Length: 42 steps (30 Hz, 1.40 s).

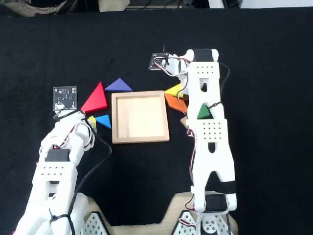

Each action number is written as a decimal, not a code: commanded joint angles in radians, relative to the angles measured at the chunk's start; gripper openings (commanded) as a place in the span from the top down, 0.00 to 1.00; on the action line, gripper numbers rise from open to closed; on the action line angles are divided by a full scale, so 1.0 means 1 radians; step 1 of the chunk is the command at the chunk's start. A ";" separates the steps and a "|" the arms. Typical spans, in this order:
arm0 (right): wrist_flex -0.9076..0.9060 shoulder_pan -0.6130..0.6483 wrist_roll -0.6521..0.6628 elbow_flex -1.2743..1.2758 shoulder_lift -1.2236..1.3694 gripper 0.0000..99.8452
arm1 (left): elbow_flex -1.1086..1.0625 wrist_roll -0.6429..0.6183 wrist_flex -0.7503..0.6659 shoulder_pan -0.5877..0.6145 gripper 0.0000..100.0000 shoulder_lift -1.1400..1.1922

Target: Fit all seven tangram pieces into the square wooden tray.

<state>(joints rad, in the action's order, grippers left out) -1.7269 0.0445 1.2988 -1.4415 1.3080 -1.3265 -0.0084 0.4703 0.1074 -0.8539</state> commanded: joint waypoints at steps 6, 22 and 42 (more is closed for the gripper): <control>-0.041 -0.078 0.009 0.133 -0.180 0.98 | 0.005 0.000 -0.018 0.002 0.86 0.002; -0.032 -0.095 0.006 0.565 -0.541 0.99 | 0.004 0.000 -0.018 0.002 0.86 0.002; 0.041 0.037 -0.324 0.842 -1.036 0.99 | 0.004 0.000 -0.017 0.002 0.86 0.002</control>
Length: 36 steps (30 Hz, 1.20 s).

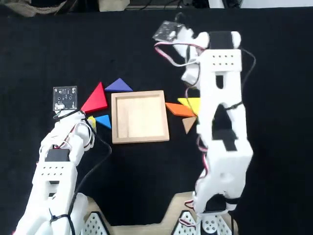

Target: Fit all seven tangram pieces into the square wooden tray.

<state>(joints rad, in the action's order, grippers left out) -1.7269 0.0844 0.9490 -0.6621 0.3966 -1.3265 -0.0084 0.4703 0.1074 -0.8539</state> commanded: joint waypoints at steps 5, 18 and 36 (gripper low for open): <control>0.144 -0.109 0.069 0.314 -0.105 0.95 | 0.002 0.000 -0.017 0.002 0.86 0.002; 0.463 -0.055 0.074 0.608 -0.056 0.75 | -0.001 0.000 -0.021 0.001 0.86 0.002; 0.500 -0.103 0.095 0.503 0.137 0.76 | -0.001 0.002 -0.021 0.001 0.86 0.002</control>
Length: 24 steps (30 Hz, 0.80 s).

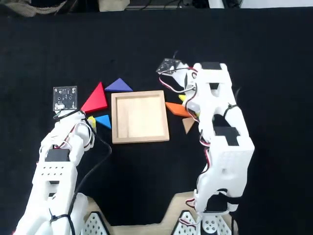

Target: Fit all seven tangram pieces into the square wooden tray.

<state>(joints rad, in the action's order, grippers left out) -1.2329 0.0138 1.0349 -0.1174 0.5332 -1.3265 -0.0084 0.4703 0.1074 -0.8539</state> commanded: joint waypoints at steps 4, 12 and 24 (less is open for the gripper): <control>0.002 -0.046 0.044 -0.024 0.005 0.76 | -0.001 0.002 -0.021 0.001 0.86 0.002; -0.011 -0.046 0.137 -0.002 0.005 0.89 | -0.001 0.002 -0.021 0.001 0.86 0.002; -0.138 -0.044 0.137 -0.211 -0.001 0.99 | -0.031 0.008 -0.080 -0.041 0.86 0.002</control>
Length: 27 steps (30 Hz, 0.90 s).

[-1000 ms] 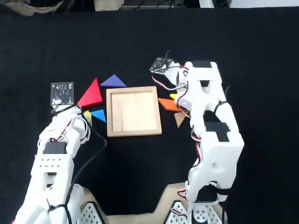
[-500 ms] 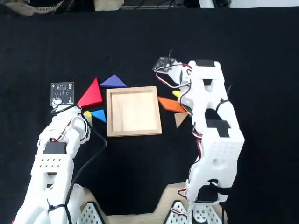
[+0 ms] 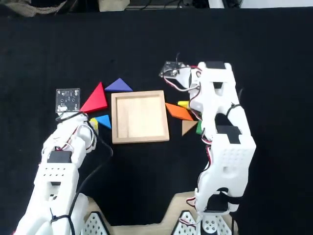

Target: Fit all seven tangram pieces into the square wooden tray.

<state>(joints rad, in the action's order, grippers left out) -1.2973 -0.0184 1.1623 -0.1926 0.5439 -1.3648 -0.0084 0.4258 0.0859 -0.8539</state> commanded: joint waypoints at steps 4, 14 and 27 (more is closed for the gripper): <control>-0.253 0.011 0.008 -0.361 -0.012 0.99 | 0.007 0.008 -0.038 -0.019 0.86 0.002; -0.466 0.233 -0.196 -0.631 -0.053 0.99 | 0.007 0.000 -0.038 0.010 0.86 -0.009; -0.232 0.445 -0.336 0.067 -0.725 0.99 | 0.012 -0.061 -0.038 0.045 0.86 -0.009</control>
<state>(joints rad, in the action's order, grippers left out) -1.6579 0.4035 0.8677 -0.3491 0.0361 -1.3663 -0.0606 0.4074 0.1473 -0.8539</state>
